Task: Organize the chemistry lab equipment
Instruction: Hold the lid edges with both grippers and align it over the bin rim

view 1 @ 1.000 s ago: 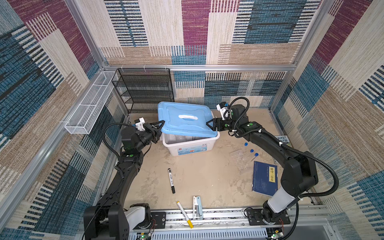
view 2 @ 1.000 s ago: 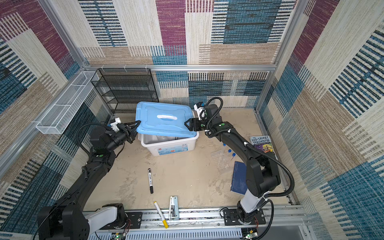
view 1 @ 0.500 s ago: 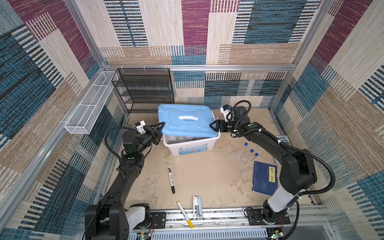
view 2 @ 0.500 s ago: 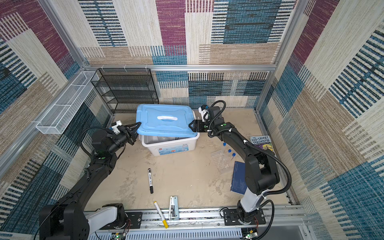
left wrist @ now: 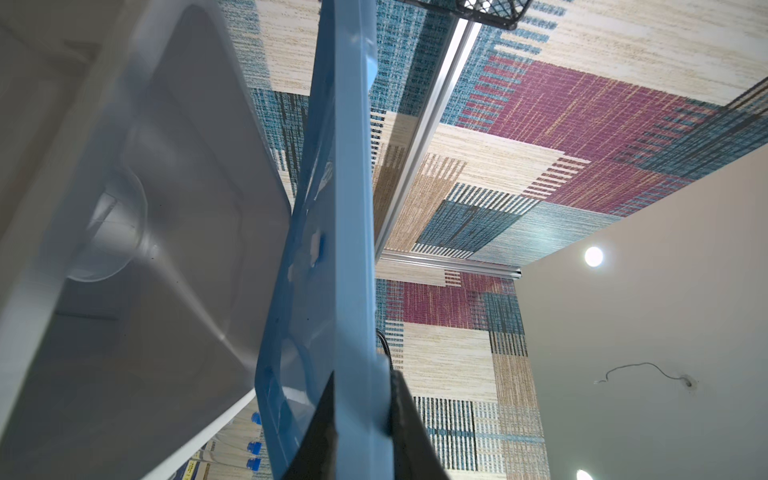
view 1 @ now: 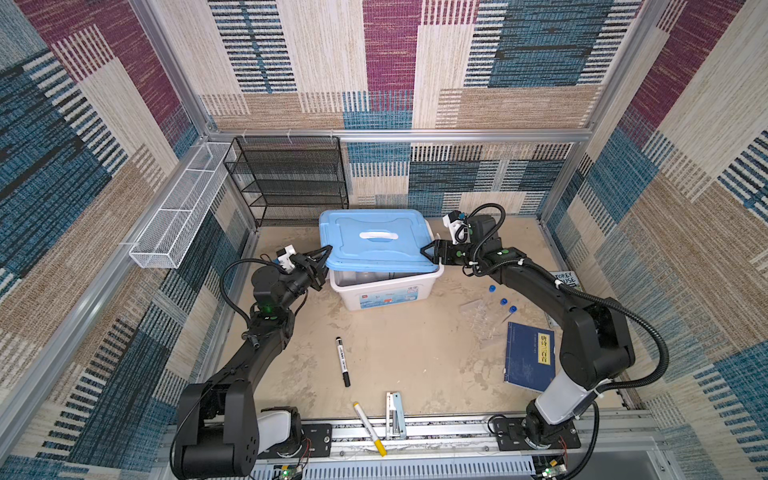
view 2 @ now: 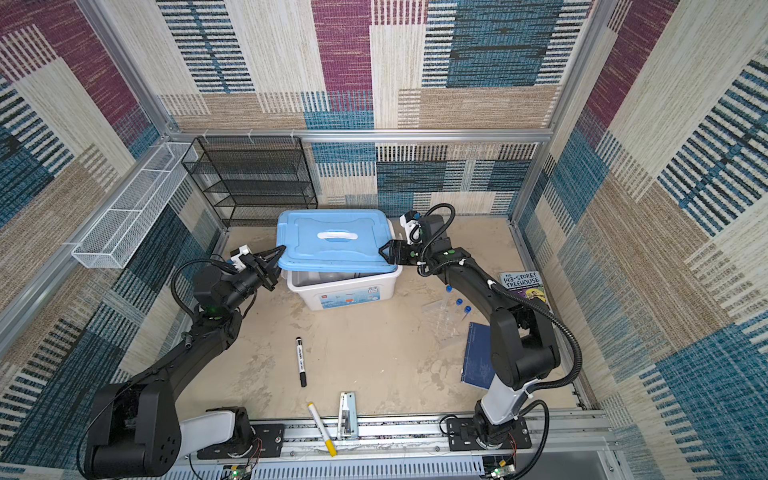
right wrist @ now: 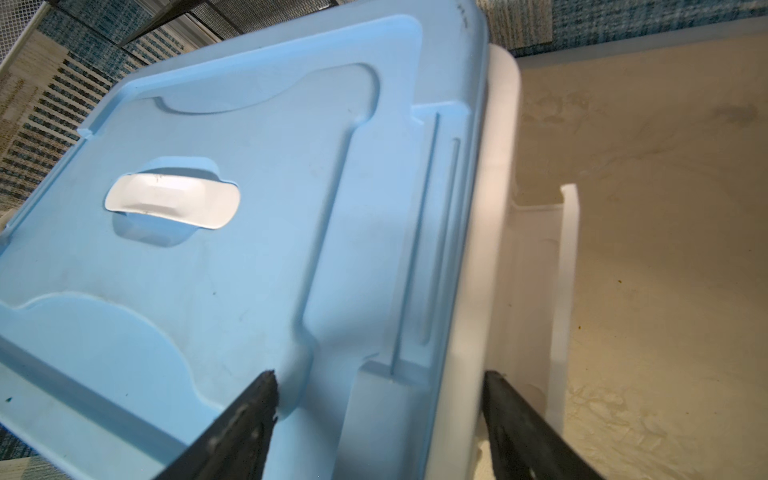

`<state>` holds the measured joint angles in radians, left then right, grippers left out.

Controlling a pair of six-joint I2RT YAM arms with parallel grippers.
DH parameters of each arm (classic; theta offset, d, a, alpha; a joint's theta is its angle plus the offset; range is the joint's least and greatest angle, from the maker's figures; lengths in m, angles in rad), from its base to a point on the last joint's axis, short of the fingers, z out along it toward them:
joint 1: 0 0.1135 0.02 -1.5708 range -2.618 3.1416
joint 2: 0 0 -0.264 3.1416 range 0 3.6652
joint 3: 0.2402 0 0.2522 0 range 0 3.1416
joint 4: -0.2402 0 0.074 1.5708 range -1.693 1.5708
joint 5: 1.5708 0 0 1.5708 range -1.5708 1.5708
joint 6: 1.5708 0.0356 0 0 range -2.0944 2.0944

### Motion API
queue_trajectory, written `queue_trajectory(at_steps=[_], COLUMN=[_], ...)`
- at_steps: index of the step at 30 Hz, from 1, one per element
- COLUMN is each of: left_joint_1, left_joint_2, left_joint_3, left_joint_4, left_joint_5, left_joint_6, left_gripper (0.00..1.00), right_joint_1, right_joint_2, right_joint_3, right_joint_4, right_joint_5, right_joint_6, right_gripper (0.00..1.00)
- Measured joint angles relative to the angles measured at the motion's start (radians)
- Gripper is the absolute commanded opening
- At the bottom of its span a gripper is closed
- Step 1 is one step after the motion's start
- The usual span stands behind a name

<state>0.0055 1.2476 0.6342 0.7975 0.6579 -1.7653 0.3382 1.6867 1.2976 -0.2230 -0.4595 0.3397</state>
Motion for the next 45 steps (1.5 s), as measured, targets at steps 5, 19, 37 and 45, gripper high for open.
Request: queue_trajectory(at_steps=[5,19,37,45], left_joint_1=[-0.001,0.014,-0.013,-0.017], left_joint_2=[-0.026,0.010,-0.029,-0.038], left_joint_3=[0.014,0.008,0.014,-0.072], left_joint_4=[-0.002,0.075,0.017,0.006], left_joint_5=[0.005,0.019,0.056,0.051], left_joint_6=[-0.011,-0.090,-0.089,-0.030], left_gripper=[0.00,0.00,0.02,0.03], right_joint_1=[0.000,-0.006,-0.030,-0.037], right_joint_2=[-0.007,-0.010,-0.031,-0.008], right_joint_3=[0.000,-0.005,-0.024,-0.037], right_joint_4=[-0.003,0.001,0.025,0.024], right_joint_5=[-0.023,-0.044,-0.101,-0.105], right_joint_6=[0.007,0.019,0.015,0.018], right_gripper=[0.81,0.85,0.84,0.72])
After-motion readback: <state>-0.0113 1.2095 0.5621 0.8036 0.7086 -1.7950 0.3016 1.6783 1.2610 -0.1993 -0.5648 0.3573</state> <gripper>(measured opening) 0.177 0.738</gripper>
